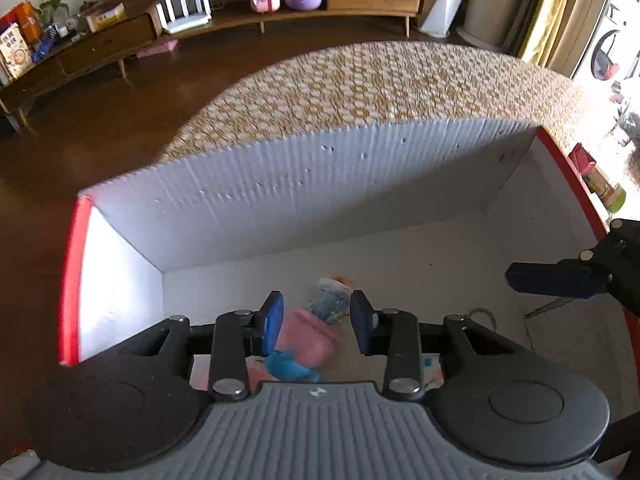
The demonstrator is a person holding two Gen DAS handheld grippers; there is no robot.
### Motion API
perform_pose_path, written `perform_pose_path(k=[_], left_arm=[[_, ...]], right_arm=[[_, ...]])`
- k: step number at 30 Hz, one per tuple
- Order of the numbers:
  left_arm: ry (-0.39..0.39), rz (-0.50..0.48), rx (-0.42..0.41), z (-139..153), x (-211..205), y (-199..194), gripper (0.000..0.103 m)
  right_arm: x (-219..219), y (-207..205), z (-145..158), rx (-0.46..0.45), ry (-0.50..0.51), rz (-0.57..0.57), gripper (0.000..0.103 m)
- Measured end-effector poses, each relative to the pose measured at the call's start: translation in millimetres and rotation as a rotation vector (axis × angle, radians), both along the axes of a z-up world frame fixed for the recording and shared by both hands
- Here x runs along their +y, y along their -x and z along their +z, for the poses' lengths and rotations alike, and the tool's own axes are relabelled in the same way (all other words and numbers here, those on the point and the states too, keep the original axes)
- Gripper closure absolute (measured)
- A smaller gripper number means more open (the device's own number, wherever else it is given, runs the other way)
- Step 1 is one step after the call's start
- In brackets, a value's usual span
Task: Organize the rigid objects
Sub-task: 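Open both tools to drop the toy figures into the box, then withdraw both tools from the box back toward the table items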
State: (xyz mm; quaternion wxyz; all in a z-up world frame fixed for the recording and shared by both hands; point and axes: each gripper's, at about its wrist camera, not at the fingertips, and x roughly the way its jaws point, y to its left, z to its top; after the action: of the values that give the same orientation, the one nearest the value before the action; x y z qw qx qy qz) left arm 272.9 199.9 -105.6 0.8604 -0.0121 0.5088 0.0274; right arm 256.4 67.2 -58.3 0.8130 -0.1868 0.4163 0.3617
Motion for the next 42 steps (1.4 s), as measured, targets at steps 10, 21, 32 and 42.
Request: perform_pose_path(k=[10, 21, 32, 42], left_arm=[[-0.004, -0.008, -0.102, 39.1, -13.4, 30.9, 0.059], [-0.030, -0.006, -0.238, 76.1, -45.3, 74.5, 0.035], [0.008, -0.030, -0.347, 101.0, -94.3, 113.7, 0.034], [0.083, -0.058, -0.413, 102.1, -141.7, 141.2, 0.020]], right_arm=[[-43.0, 25.1, 38.3, -0.035, -0.108, -0.012, 0.025], [-104.5, 59.0, 71.7, -0.064, -0.233, -0.039, 0.017], [-172.4, 97.5, 89.9, -0.101, -0.330, -0.091, 0.003], [-234.7, 120.7, 79.4, -0.117, -0.329, -0.178, 0.002]])
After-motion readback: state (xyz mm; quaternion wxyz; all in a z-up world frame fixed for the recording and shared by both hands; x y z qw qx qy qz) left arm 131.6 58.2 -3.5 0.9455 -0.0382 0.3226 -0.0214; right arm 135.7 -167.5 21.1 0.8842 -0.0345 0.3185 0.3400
